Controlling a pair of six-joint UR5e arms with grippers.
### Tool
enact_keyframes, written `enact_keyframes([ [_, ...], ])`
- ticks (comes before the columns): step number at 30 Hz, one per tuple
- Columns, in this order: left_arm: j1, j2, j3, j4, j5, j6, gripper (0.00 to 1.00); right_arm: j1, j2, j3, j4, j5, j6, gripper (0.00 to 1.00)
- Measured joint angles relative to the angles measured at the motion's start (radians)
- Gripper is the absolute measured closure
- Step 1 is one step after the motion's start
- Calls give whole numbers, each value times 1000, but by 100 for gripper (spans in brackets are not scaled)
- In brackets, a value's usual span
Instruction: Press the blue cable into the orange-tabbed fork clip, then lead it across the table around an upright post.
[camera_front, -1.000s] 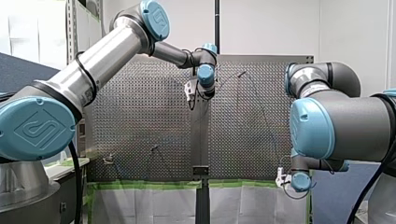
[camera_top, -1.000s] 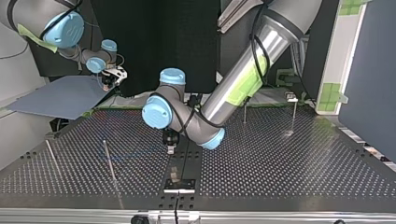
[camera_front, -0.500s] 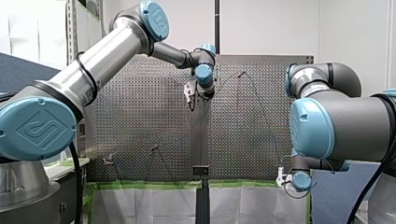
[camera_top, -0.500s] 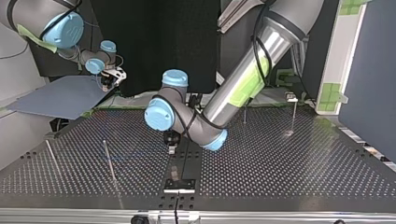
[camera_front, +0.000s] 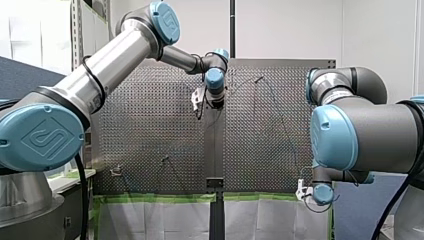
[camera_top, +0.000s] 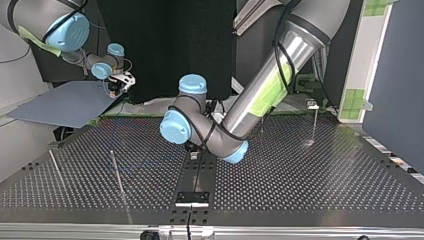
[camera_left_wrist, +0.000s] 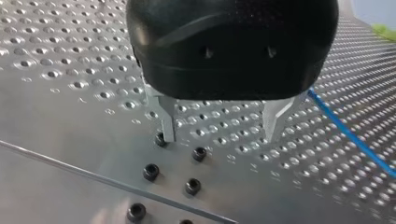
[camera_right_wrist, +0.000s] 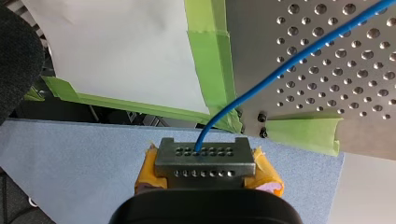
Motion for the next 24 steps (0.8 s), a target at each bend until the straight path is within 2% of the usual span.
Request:
enact_keyframes([
  [4,1,8,0,-38,-6,1,10,0,0,0,1,0,0,100],
  [13,-7,52,-1,-78,-4,14,10,0,0,0,5,2,0,100],
  [24,-34,130,0,-76,1,43,10,-1,0,-1,11,5,-3,100],
])
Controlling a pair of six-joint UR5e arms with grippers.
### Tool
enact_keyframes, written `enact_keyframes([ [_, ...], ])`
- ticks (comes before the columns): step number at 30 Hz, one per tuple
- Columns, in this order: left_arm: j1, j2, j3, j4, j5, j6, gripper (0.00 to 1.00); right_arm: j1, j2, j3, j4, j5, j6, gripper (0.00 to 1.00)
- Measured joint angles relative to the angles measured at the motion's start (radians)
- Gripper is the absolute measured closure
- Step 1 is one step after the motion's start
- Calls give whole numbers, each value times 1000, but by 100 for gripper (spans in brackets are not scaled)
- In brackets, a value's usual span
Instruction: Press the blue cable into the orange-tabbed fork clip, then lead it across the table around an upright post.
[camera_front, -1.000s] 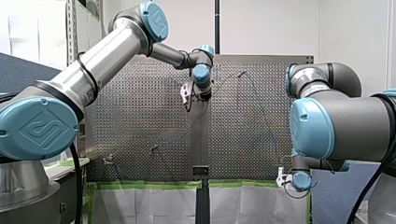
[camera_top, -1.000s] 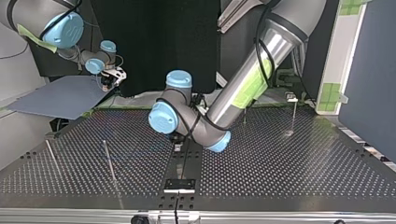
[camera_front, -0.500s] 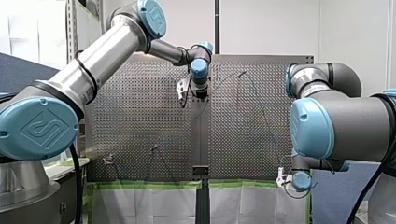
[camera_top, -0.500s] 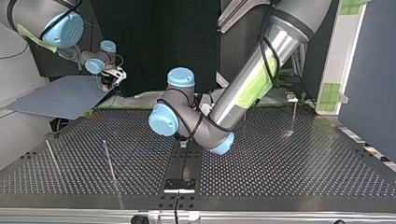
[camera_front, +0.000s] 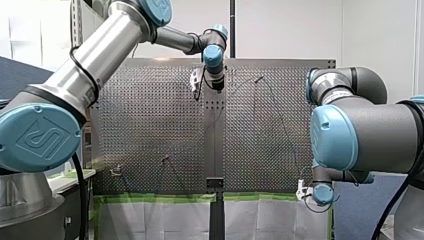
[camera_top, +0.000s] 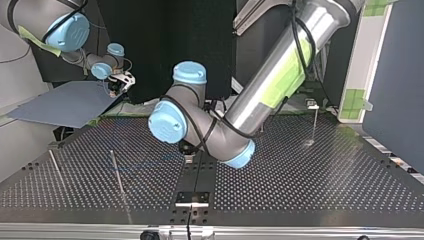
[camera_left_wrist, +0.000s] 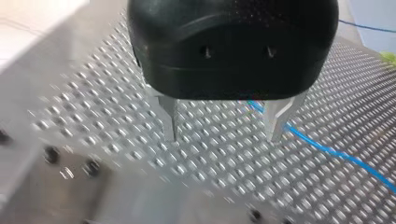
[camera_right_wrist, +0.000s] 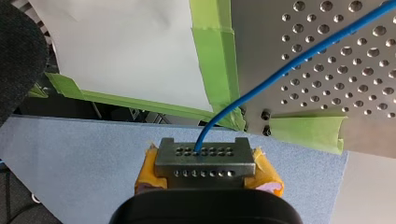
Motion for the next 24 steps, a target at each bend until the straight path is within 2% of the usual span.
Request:
enact_keyframes([
  [6,-17,26,1,27,54,27,10,0,0,-1,1,-1,0,100],
  [12,-32,36,5,29,118,83,10,2,0,-1,3,-2,-7,100],
  [19,-53,37,36,30,183,142,10,6,0,-3,6,-4,-9,100],
  [24,-63,37,48,59,231,152,10,9,0,-3,9,-5,-10,100],
])
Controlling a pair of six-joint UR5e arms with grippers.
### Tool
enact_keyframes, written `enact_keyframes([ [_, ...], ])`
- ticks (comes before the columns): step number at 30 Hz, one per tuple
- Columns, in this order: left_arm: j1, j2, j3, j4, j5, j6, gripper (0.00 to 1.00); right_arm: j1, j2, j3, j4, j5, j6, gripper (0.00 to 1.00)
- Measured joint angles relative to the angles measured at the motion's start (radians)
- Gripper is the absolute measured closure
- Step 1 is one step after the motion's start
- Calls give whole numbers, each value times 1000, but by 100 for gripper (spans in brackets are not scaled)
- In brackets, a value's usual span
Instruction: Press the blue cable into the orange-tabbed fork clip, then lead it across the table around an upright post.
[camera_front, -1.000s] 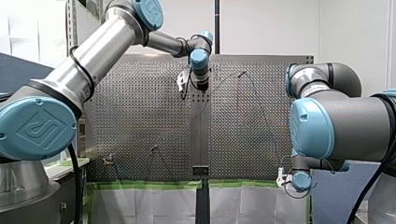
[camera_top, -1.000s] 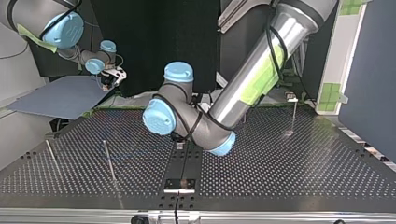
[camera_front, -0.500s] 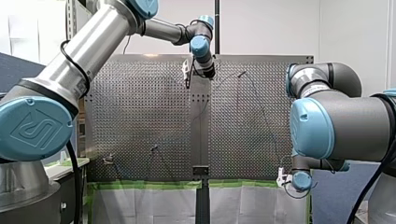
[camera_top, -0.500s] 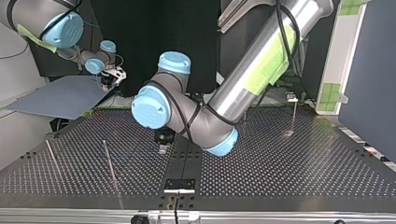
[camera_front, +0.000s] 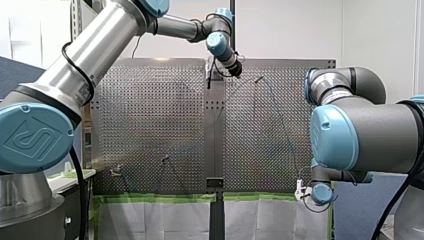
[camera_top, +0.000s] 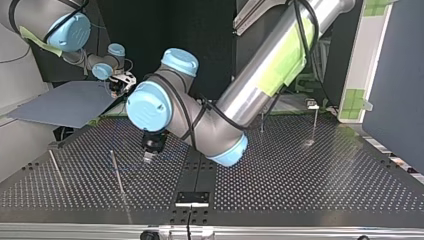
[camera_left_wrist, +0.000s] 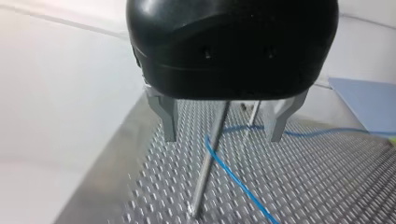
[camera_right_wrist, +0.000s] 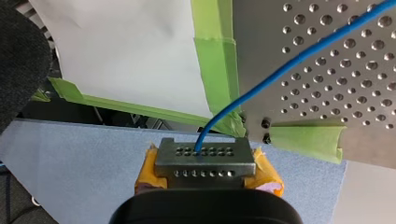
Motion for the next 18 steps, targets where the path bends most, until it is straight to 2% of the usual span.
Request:
enact_keyframes([
  [6,-15,0,1,44,56,-17,10,1,0,0,3,0,0,100],
  [13,-28,-1,0,114,126,-82,10,0,0,-1,3,0,0,100],
  [18,-29,-1,-13,137,164,-129,7,1,0,-1,3,0,0,100],
])
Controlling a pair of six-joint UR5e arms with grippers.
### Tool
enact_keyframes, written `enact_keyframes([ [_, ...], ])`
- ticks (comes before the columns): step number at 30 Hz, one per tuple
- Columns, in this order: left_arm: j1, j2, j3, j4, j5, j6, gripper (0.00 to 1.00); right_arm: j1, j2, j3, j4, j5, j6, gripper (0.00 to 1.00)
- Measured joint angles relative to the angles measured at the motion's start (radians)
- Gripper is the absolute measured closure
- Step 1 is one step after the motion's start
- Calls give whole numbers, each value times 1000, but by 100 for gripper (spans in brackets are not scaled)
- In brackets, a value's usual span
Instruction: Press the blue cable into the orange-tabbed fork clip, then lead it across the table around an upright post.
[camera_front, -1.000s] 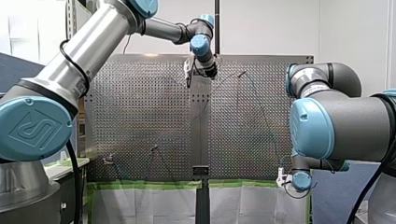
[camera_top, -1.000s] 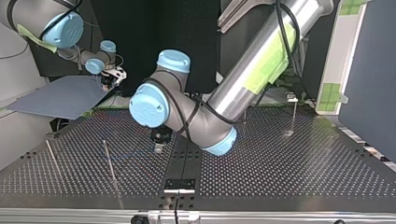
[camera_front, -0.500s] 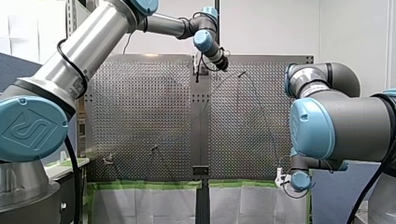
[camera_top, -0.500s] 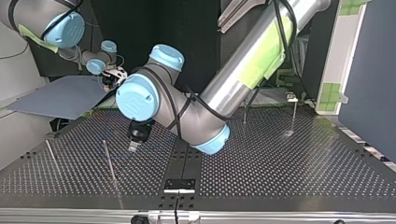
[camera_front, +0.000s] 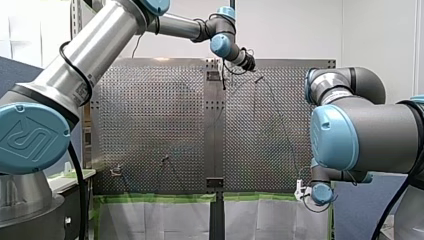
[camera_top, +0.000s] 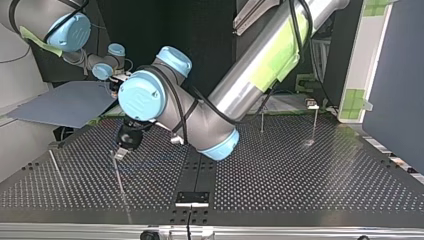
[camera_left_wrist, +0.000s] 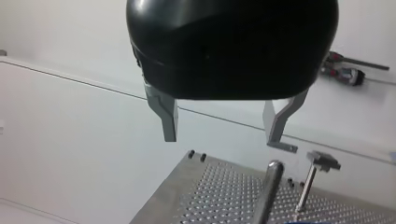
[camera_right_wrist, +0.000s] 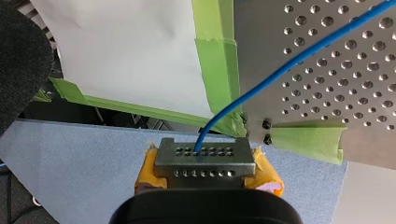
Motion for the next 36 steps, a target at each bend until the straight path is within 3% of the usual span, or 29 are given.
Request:
enact_keyframes([
  [4,4,0,-33,11,-1,-31,7,0,0,0,0,0,0,100],
  [13,7,0,-86,18,-57,-18,7,1,0,-2,2,-1,-1,100],
  [19,8,0,-88,20,-73,0,5,1,0,-3,3,-2,-2,100],
  [20,8,0,-87,20,-75,7,0,1,0,-3,3,-2,-2,100],
  [25,8,0,-83,21,-82,37,0,2,0,-4,4,-2,-3,100],
  [36,4,0,-58,21,-133,33,0,1,0,-5,7,-4,-4,100],
])
